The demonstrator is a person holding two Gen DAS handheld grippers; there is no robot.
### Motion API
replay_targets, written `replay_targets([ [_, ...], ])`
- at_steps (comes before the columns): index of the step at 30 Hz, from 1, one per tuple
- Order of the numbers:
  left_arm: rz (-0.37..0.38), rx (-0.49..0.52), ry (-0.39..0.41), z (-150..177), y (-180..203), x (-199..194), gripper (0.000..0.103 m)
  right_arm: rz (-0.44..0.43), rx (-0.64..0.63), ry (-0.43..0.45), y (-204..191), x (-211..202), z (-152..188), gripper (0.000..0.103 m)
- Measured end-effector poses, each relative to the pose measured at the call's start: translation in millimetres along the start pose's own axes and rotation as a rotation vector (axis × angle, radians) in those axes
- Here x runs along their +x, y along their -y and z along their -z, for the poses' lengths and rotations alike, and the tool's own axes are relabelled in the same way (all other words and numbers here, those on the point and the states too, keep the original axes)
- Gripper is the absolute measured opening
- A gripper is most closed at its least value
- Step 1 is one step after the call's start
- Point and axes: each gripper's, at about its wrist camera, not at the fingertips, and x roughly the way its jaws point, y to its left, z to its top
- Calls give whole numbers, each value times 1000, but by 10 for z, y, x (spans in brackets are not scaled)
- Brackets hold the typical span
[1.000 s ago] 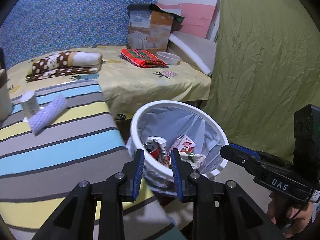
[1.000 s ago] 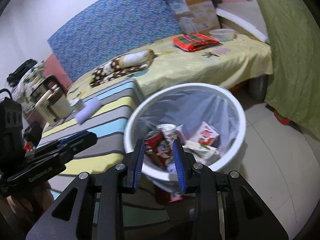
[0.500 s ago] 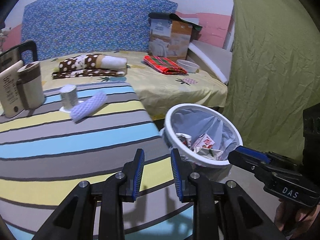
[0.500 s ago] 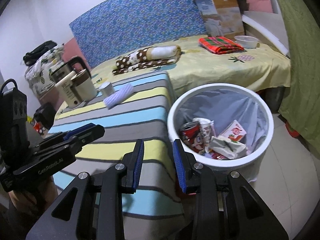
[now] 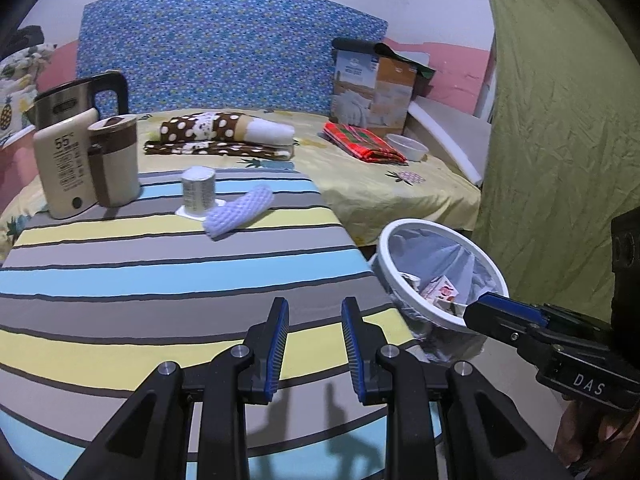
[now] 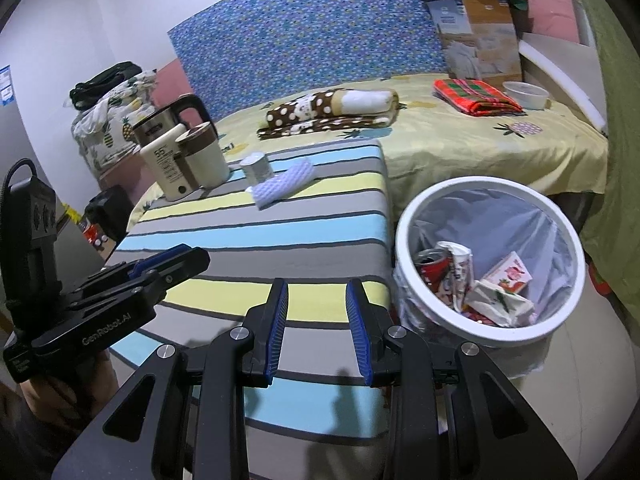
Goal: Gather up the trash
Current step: 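Move both open tools back over the table toward the foam sleeve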
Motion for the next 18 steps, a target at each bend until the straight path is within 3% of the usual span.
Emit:
replay_targets([
  [7,-37,-26,4,26,-218,-46,27,-27,-17,-13,-110,111,-22,34],
  [11,-67,-42,3,17,-360,-40,27,-38,-15,-15,-145,176,-42,45],
  [18,-94,-53,-5,-62,-564,40,27,-53,-17,-27,-214,320,-123,45],
])
